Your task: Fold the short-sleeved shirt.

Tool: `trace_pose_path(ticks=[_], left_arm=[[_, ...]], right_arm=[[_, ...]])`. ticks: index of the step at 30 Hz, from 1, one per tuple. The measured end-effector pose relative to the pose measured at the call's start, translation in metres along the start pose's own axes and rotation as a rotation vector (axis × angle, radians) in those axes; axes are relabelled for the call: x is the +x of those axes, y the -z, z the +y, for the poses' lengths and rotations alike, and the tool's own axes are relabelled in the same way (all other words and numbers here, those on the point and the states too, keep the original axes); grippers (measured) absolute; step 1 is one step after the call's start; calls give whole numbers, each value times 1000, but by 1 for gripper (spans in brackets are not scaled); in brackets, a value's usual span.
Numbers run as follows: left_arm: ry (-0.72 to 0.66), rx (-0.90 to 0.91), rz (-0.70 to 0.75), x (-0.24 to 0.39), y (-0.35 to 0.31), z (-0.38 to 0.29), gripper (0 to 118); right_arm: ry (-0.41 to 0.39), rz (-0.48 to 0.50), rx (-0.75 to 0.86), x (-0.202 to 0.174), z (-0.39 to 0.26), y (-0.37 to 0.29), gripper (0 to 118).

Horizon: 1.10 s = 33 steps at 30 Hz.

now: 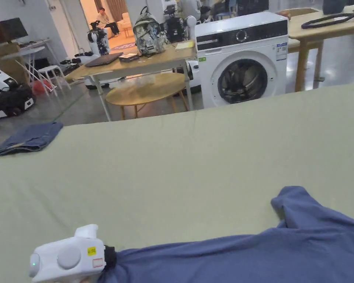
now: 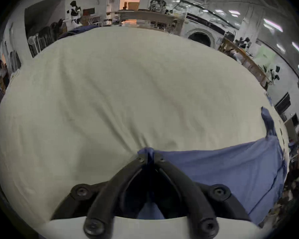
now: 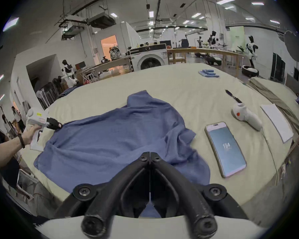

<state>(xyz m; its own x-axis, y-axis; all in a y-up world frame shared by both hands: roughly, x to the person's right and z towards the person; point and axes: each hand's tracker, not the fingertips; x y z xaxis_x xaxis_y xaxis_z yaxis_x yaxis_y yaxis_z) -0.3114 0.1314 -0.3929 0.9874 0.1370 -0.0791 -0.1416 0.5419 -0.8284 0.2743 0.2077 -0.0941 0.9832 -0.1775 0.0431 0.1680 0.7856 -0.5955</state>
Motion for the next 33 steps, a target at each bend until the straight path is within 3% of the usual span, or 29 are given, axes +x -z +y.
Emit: trace_pose_path(ticks=[2,3,5,6,10,11,12,13,15,17,20,22,23,28,33], left_arm=[[17,-26,-3,5,1,-2,0],[4,-32,-6,4,2,-1,0],[-8,-44,-1,6,-3,-6,0],[-3,-51,2,7,-2,-5,0],[9,-47,20,4,3,3,0],[12,-45,23,4,4,3,0],[16,-43,24,4,5,2,0],[20,-41,25,3,3,-1,0],[28,-38,23,2,3,-3,0],[26,-33,21,7,0,-4,0],[19,56,2,7,-12,-12,0],[11,148,-22,15,-48,-29,0],[-12,177,-105,12,-68,-34,0],[19,318,-207,-6,-169,-85,0],[-12,294,-211,-16,-230,-169,0]], right_arm=[[-9,0,-16,7,32,23,1],[-17,-14,-48,12,53,41,17],[-4,-9,-120,23,92,81,70],[13,8,-185,30,108,109,84],[25,-39,-348,48,144,206,82],[15,-75,-401,53,143,232,73],[-11,-101,-429,58,139,254,47],[-28,-130,-451,59,136,268,36],[-50,-181,-485,59,129,280,29],[-62,-150,-436,48,131,261,0],[-70,-133,-375,45,134,240,0],[-29,-85,-313,48,136,218,0],[-21,-64,-275,47,136,199,0],[-37,14,-134,47,102,96,0],[13,-31,-96,48,23,-1,0]])
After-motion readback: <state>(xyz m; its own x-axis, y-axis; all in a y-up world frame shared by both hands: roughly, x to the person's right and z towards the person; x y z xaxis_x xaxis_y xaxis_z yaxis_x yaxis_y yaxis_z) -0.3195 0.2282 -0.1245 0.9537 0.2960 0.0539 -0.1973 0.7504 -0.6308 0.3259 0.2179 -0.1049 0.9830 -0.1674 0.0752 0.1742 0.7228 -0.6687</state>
